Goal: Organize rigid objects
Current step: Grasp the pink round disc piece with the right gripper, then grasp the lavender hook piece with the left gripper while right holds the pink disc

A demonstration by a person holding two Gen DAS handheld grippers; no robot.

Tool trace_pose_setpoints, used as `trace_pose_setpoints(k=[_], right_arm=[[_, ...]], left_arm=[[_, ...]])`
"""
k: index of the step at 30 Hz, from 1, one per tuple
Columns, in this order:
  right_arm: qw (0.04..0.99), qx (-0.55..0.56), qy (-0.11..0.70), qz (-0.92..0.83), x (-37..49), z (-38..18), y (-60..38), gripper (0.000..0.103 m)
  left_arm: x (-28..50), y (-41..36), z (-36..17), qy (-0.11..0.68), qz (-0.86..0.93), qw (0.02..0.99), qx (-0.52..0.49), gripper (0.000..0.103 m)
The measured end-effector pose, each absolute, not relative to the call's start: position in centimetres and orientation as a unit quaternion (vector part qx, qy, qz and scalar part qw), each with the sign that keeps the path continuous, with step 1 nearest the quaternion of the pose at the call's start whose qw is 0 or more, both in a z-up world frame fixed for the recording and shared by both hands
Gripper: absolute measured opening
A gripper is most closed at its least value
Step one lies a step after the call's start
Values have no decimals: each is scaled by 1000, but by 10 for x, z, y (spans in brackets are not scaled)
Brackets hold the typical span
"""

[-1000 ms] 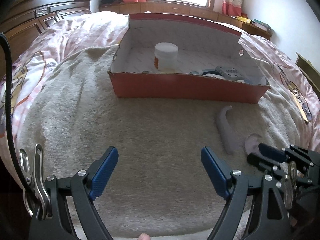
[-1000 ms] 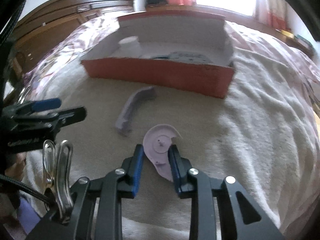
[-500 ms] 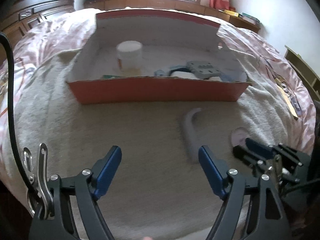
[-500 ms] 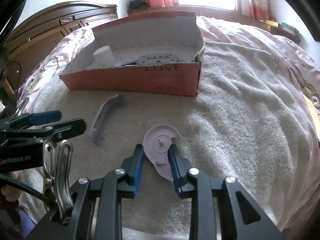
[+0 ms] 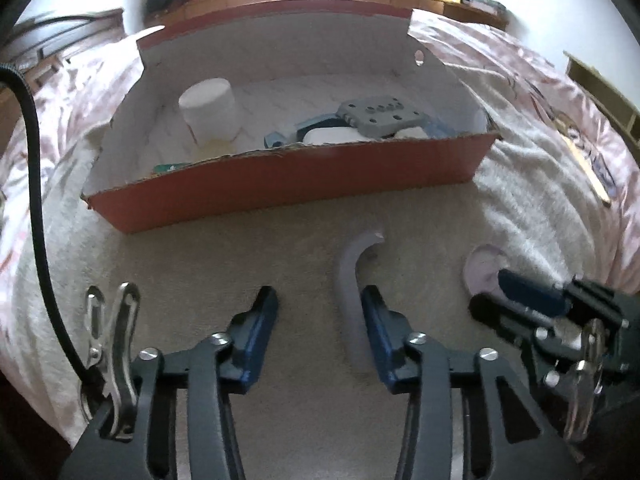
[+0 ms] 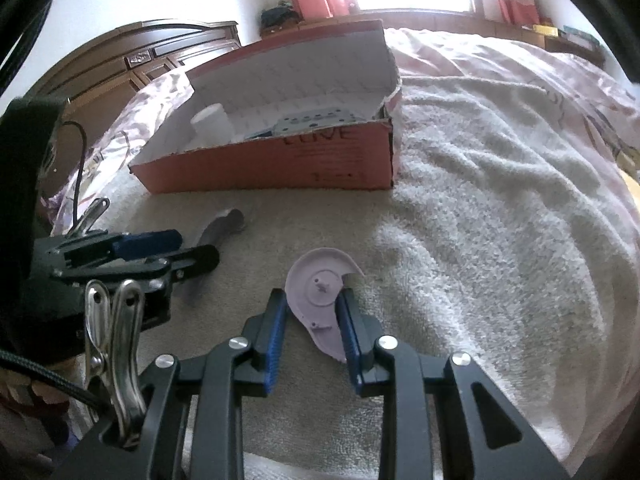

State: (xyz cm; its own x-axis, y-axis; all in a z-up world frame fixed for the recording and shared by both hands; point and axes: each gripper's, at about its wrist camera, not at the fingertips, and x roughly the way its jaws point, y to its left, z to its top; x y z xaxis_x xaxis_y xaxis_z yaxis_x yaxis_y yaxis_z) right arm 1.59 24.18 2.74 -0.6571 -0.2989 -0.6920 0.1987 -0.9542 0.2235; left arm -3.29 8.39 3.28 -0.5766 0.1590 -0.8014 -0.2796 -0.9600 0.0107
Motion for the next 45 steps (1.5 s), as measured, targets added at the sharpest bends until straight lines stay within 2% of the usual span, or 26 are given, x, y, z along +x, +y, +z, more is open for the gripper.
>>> trace_pose_setpoints(k=[8, 14, 17, 24, 32, 38, 45], right_arm=[[135, 393, -60, -908, 18, 29, 235, 28], [134, 392, -53, -909, 18, 28, 232, 28], [135, 392, -57, -908, 18, 28, 233, 28], [135, 392, -54, -908, 19, 28, 233, 28], [134, 392, -52, -909, 18, 28, 232, 29], [133, 393, -50, -909, 18, 28, 232, 29], [129, 392, -37, -910, 20, 28, 227, 29]], left_arm=[[-23, 69, 36, 65, 880, 132, -452, 37], [-10, 61, 37, 60, 874, 151, -459, 45], [-5, 62, 33, 61, 869, 153, -467, 45], [1, 68, 29, 95, 867, 145, -467, 45], [-9, 52, 36, 164, 885, 69, -430, 45], [-11, 31, 38, 91, 884, 99, -447, 45], [-18, 38, 25, 60, 882, 97, -457, 45]])
